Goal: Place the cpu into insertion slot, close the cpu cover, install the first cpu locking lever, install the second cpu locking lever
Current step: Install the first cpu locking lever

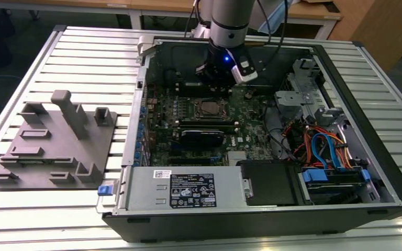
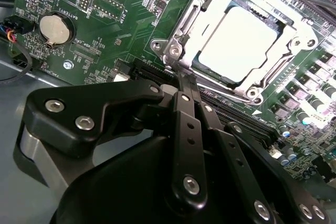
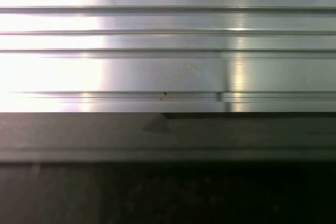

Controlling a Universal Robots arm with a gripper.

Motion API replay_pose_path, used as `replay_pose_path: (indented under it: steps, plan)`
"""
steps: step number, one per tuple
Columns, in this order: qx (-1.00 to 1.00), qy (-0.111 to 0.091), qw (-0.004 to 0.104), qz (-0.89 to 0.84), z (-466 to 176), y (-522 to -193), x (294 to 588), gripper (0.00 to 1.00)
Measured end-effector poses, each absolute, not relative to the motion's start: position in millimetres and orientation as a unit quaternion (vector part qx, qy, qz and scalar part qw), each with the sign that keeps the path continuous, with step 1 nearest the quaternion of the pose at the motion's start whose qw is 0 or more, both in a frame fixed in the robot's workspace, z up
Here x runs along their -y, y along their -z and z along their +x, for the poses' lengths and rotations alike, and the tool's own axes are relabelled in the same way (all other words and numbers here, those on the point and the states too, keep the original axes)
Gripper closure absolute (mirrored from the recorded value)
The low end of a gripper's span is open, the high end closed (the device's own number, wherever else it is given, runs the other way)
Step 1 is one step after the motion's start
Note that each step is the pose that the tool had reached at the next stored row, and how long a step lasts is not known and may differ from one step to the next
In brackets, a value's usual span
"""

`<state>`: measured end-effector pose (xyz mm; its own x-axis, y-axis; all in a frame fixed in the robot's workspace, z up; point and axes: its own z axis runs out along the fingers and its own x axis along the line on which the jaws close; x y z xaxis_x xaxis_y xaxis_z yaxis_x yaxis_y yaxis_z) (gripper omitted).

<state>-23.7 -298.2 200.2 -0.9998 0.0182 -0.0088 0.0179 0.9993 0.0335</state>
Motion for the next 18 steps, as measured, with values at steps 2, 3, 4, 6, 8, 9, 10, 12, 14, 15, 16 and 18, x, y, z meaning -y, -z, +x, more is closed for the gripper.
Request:
replay_pose_path:
  steps: [2, 3, 4, 6, 8, 9, 10, 12, 14, 15, 16, 18]
  plan:
    - [-1.0, -0.017, 0.005, 0.009, -23.7, -200.2, 298.1, 0.9]
    - [-1.0, -0.016, 0.005, 0.009, -23.7, -200.4, 298.1, 0.9]
    - [-1.0, -0.016, 0.004, 0.009, -23.7, -200.6, 298.1, 0.9]
    - [-1.0, -0.016, 0.005, 0.009, -23.6, -200.9, 298.1, 0.9]
    - [-1.0, -0.016, 0.005, 0.009, -23.6, -201.2, 298.1, 0.9]
    - [-1.0, -0.016, 0.005, 0.009, -23.7, -201.5, 298.1, 0.9]
    - [-1.0, -0.016, 0.005, 0.009, -23.7, -201.9, 298.1, 0.9]
    - [-1.0, -0.016, 0.005, 0.009, -23.7, -202.5, 298.1, 0.9]
    - [-1.0, -0.016, 0.005, 0.009, -23.6, -202.4, 298.1, 0.9]
    - [-1.0, -0.015, 0.005, 0.009, -23.7, -202.4, 298.1, 0.9]
    - [-1.0, -0.012, 0.005, 0.009, -23.7, -202.2, 298.1, 0.9]
    - [-1.0, -0.006, 0.005, 0.009, -23.7, -200.9, 298.1, 0.9]
